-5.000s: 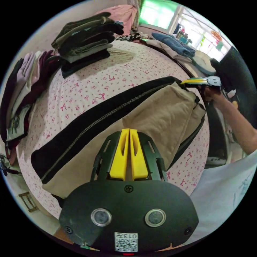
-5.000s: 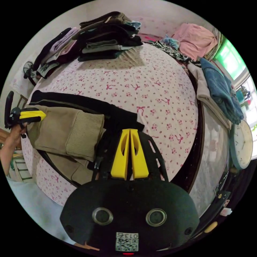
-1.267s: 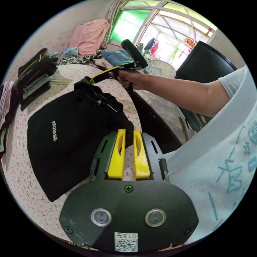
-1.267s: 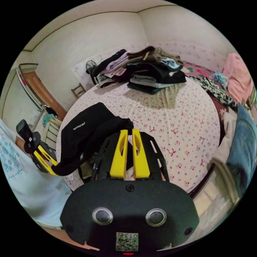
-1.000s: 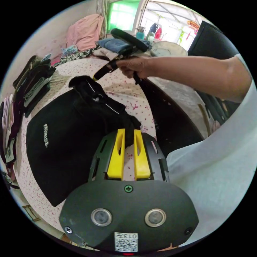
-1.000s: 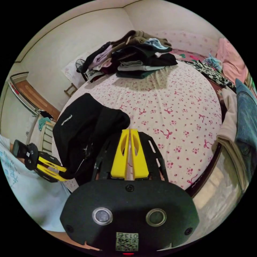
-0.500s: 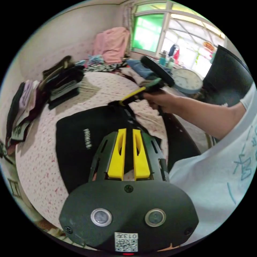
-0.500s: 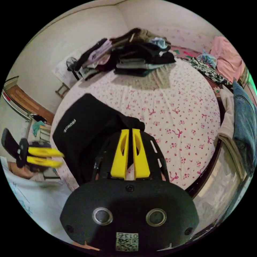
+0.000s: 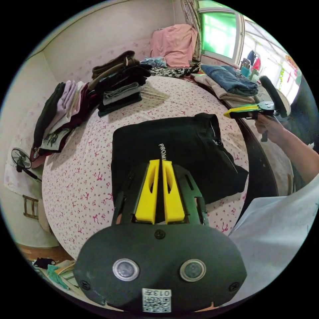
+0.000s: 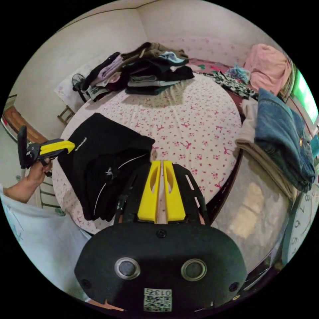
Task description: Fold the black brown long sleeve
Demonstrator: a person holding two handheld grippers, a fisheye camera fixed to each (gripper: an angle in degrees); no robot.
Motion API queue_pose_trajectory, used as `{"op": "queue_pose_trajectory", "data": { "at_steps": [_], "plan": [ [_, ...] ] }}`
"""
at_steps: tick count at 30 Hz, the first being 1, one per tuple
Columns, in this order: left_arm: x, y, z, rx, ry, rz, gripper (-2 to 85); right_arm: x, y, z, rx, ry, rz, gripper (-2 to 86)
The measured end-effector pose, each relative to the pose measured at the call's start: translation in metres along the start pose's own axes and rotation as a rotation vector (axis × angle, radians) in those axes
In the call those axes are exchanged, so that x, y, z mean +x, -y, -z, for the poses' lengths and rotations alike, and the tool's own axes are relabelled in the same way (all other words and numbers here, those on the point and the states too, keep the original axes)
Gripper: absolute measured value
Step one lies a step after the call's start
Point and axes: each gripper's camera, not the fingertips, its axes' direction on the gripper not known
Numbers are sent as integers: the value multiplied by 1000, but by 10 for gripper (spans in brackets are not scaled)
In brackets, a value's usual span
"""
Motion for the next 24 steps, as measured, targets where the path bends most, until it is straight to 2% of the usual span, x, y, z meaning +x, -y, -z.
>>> {"op": "queue_pose_trajectory", "data": {
  "at_steps": [5, 10, 12, 15, 17, 18, 20, 21, 24],
  "plan": [
    [-3, -3, -23, -66, 11, 9, 0, -76, -40, 31, 11, 307, 366, 1],
    [-19, 4, -43, -129, 12, 26, 1, -99, -66, -14, -182, 200, 443, 3],
    [-32, 4, -44, -125, -27, 52, 3, -86, -67, -8, -184, 251, 397, 7],
    [-69, -1, -38, -110, -167, 137, 14, -71, -70, 12, -220, 192, 395, 18],
    [-97, -9, -27, -40, -237, 191, 36, -36, -74, 39, -112, 220, 223, 50],
    [-119, -18, -18, 31, -250, 243, 75, -24, -75, 46, -71, 250, 160, 61],
    [-155, -31, -9, 108, -238, 343, 123, 11, -74, 57, 20, 375, -70, 144],
    [-181, -39, -11, 138, -256, 413, 141, 15, -73, 56, 30, 402, -98, 153],
    [-235, -46, -35, 108, -398, 454, 164, 23, -63, 46, 36, 475, -215, 175]
  ]
}}
